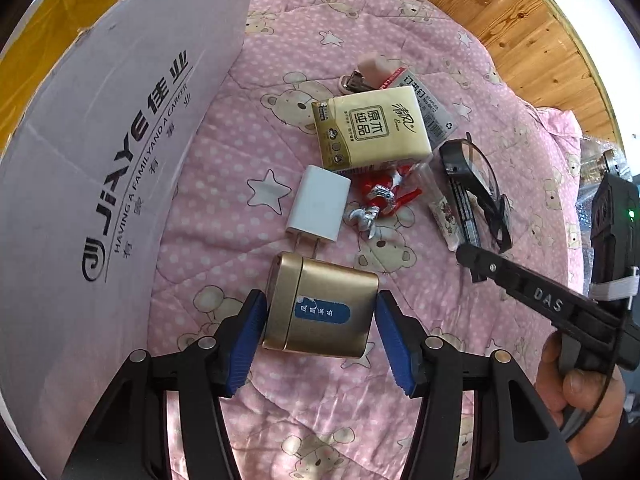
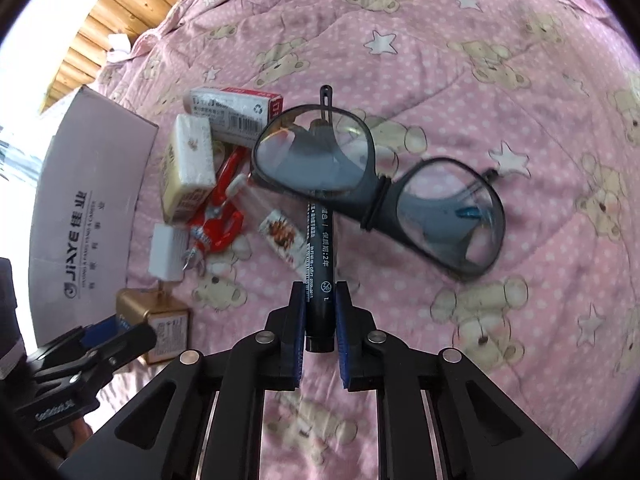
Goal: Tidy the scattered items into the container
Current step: 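Grasp the gold tin with the left tool while the right tool grasps the black marker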
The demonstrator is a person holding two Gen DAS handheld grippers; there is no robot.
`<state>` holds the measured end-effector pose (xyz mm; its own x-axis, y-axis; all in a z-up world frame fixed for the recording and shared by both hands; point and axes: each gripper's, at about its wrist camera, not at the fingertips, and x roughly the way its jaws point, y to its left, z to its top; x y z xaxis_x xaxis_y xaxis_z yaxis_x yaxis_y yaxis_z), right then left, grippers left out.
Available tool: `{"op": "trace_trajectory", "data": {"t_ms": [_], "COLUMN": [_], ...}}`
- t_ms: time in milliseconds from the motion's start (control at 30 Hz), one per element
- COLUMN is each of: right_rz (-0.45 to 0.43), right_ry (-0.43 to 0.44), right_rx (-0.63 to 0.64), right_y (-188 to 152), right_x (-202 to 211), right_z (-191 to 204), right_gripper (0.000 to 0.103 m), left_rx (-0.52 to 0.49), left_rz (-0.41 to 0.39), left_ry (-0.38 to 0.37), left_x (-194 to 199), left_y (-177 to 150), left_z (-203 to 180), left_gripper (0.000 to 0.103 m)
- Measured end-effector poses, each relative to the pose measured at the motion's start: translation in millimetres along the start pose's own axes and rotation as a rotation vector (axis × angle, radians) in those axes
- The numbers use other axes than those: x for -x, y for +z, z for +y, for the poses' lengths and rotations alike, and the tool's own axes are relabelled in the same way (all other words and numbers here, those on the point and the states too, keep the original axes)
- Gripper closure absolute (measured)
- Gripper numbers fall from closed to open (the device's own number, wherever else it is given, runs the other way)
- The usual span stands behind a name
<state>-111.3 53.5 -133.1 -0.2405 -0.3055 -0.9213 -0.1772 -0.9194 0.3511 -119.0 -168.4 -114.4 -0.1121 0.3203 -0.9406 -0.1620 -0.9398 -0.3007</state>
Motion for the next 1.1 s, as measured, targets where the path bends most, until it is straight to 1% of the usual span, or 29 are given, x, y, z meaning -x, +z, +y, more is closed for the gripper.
{"op": "trace_trajectory", "data": {"t_ms": [67,167,200,267,333,367,400,533,667,767,800,833,900,967,1000,1100], "right_rz": [0.015,0.019,0.014,0.006,0.001,0.004,0.014,0.017,0.041,0.058,0.056,0.051,0.037,0.028,0.032,0.041], "right_ry": [0.013,0.017,0.01,-0.001,-0.016,-0.028,-0.03,-0.015,-0.004,0.0,-0.005,-0.008,-0.013,-0.02,-0.03,-0.026], "right_rx": [0.003,0.01,0.012,0.019,0.027,0.025,0.018,0.014,0.036,0.028,0.021,0.013,0.007,0.008,0.011,0.009], "right_y": [-6,-7,-6,0,8,12,13,10,-12,-18,-17,-16,-11,-7,-8,-9], "right_x": [3,1,0,-5,-11,-15,-16,-7,3,-2,-3,-3,-3,-3,-2,2], "right_z": [1,5,6,10,14,14,12,11,10,9,8,6,6,6,3,0], "right_gripper": [0.089,0.084,0.079,0.076,0.076,0.079,0.089,0.089,0.089,0.084,0.076,0.073,0.072,0.074,0.088,0.089], "left_rx": [0.007,0.015,0.017,0.013,0.007,0.004,0.003,0.006,0.004,0.006,0.007,0.005,0.004,0.012,0.008,0.001], "left_rz": [0.003,-0.003,-0.006,-0.01,-0.01,-0.011,-0.009,-0.014,-0.02,-0.027,-0.027,-0.025,-0.011,0.003,-0.001,-0.02], "left_ry": [0.003,0.004,0.004,0.006,0.014,0.017,0.015,0.013,0.012,0.029,0.036,0.043,0.051,0.049,0.046,0.04], "left_x": [-1,-4,-4,-6,-9,-10,-10,-8,-7,-8,-8,-9,-12,-17,-17,-12], "left_y": [-1,2,3,6,8,9,10,9,6,6,6,6,7,8,7,6], "left_z": [0,0,0,-1,-2,-3,-2,2,4,2,1,2,2,4,4,5], "left_gripper": [0.046,0.046,0.046,0.046,0.046,0.046,0.046,0.047,0.047,0.047,0.047,0.047,0.046,0.046,0.046,0.047]}}
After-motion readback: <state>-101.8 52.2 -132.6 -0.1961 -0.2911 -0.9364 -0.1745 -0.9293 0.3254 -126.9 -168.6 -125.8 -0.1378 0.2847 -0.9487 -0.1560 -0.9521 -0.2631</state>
